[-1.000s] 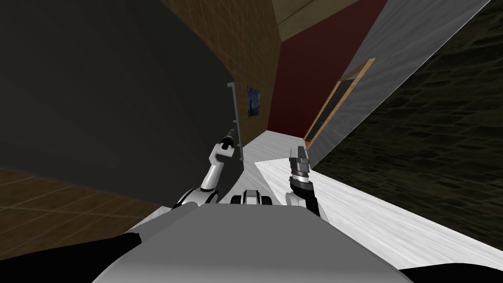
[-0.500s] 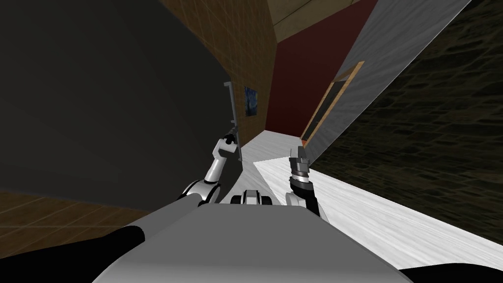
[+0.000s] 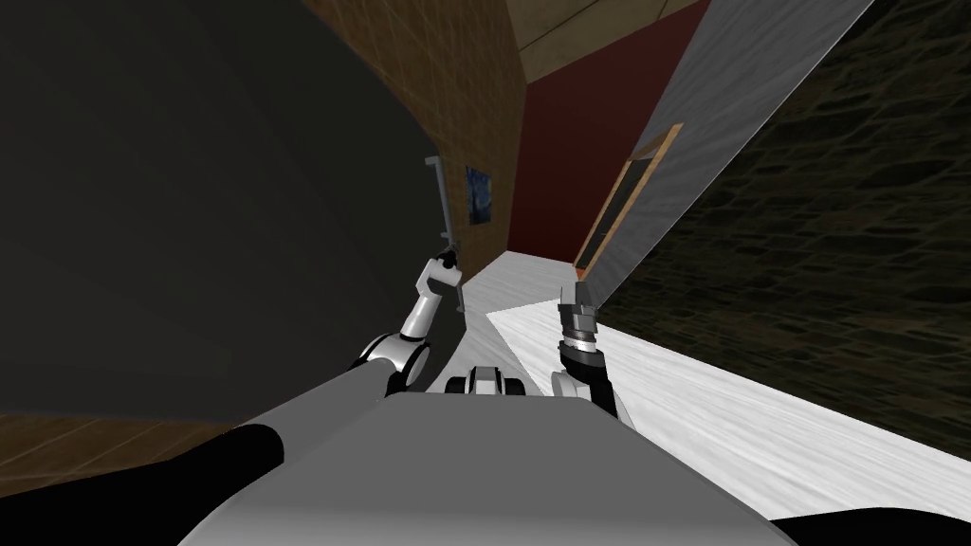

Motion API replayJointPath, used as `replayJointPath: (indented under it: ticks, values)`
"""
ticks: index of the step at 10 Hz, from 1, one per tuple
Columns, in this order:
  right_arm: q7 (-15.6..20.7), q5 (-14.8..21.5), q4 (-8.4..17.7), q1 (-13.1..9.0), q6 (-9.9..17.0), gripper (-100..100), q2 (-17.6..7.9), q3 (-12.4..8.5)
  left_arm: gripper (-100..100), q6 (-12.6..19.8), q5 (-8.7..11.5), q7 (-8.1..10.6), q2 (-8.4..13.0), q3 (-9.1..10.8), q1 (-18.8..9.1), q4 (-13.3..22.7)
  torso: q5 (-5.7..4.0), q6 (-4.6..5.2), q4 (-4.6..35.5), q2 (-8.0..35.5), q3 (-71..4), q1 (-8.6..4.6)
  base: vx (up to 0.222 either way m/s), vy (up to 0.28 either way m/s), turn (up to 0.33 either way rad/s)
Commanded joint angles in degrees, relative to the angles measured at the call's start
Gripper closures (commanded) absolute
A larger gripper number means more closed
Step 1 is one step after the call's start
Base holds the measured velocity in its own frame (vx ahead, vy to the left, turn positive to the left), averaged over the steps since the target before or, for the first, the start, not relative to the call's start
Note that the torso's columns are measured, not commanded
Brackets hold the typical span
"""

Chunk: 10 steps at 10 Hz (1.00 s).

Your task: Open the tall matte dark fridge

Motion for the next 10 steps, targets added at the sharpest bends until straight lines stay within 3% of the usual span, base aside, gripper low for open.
replayJointPath:
  ticks: [1, 6, 8, 9, 10]
  values:
    - [0.0, 0.0, 0.0, 0.0, 0.0, 0, 0.0, 0.0, -100, 3.56, -0.94, -0.29, 0.5, -0.27, -2.65, 1.88, 0.01, -0.03, 0.0, 0.0, 0.0, 0.02, 0.009, 0.01, -0.055]
    - [0.0, 0.0, 0.0, 0.0, 0.0, 0, 0.0, 0.0, -100, 9.76, -3.15, -0.76, 2.44, -0.83, -8.34, 5.85, 0.01, -0.01, 0.0, 0.0, 0.0, 0.01, 0.01, 0.012, -0.068]
    - [0.0, 0.0, 0.0, 0.0, 0.0, 0, 0.0, 0.0, -100, 9.34, -2.94, -0.78, 2.12, -0.82, -7.76, 5.26, 0.01, -0.02, 0.0, 0.01, 0.01, 0.0, 0.002, 0.003, -0.005]
    - [0.0, 0.0, 0.0, 0.0, 0.0, 0, 0.0, 0.0, 100, 9.31, -2.94, -0.78, 2.11, -0.82, -7.75, 5.26, 0.0, -0.01, 0.0, 0.01, 0.01, 0.0, 0.0, 0.0, 0.0]
    - [0.0, 0.0, 0.0, 0.0, 0.0, 0, 0.0, 0.0, 100, 9.0, -1.66, -1.45, 0.83, -2.28, -8.15, 5.0, -0.02, 0.05, 0.03, 0.0, 0.0, -0.01, -0.143, 0.029, -0.066]
